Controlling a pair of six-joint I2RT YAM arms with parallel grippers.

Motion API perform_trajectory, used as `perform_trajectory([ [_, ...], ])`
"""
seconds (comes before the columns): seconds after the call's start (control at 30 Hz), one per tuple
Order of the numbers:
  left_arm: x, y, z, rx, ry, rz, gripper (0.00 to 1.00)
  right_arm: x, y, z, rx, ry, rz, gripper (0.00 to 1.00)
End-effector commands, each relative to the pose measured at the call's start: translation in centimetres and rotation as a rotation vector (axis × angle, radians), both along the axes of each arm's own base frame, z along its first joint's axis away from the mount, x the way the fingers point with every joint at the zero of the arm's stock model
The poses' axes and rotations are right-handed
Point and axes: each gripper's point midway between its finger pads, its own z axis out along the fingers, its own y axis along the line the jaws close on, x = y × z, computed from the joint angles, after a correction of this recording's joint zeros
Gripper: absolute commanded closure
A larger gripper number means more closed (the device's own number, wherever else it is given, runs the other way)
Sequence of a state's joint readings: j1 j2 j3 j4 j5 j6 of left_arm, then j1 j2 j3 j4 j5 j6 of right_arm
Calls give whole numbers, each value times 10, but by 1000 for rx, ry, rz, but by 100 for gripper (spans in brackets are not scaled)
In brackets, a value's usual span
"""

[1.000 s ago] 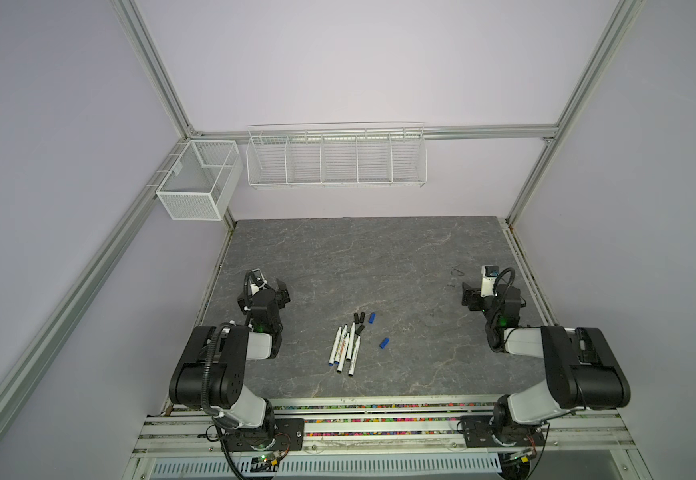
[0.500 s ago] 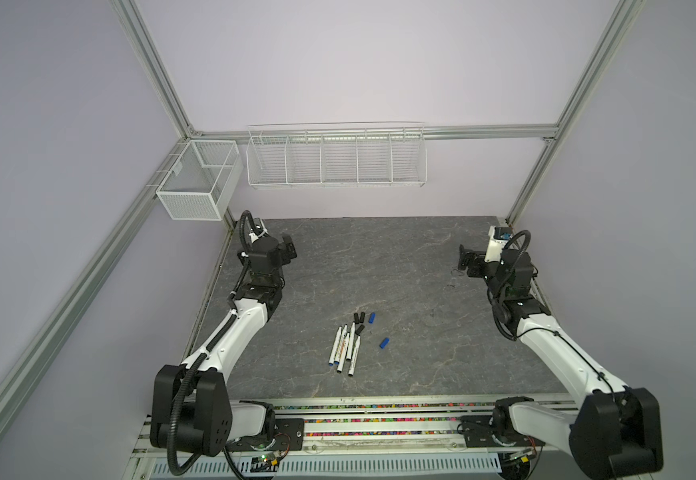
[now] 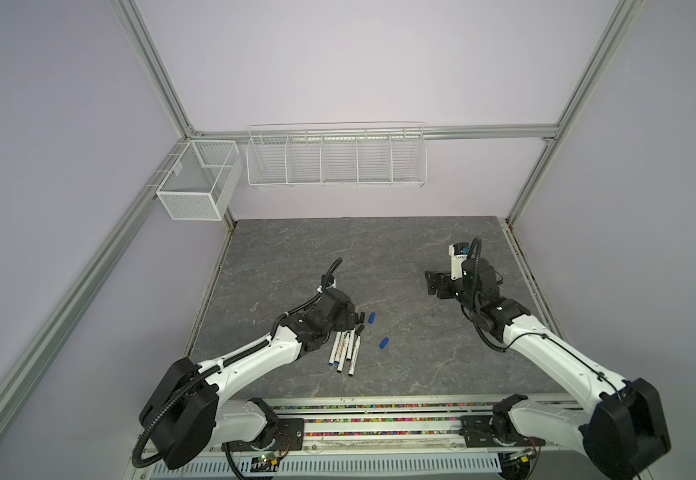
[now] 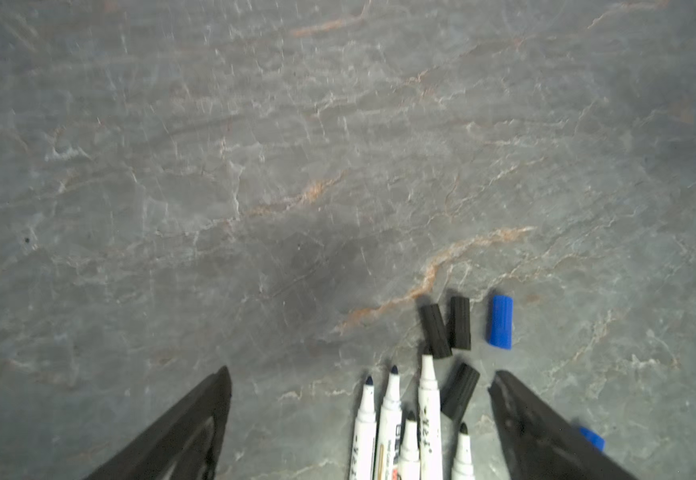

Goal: Insert the pens into the pen caps
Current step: 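Lower the left gripper onto a blue-tipped white marker and grasp it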

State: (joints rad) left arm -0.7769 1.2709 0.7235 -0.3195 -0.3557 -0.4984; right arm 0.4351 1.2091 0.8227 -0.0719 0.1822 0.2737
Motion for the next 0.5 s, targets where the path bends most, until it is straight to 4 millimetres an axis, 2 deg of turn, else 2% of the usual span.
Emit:
perform_trajectory([
  [0.0,-29,6,-22,-23,137,-12,5,4,11,4,-14,11,39,8],
  [0.03,-34,6,-28,-21,167,-19,6,8,15,14,-2,-6,46,7],
  [0.2,-49,8,-41,-44,245,-12,20,8,27,12,24,5,80,6],
  [0.47,-54,15,-54,-17,280,23,35,8,35,6,20,26,102,5],
])
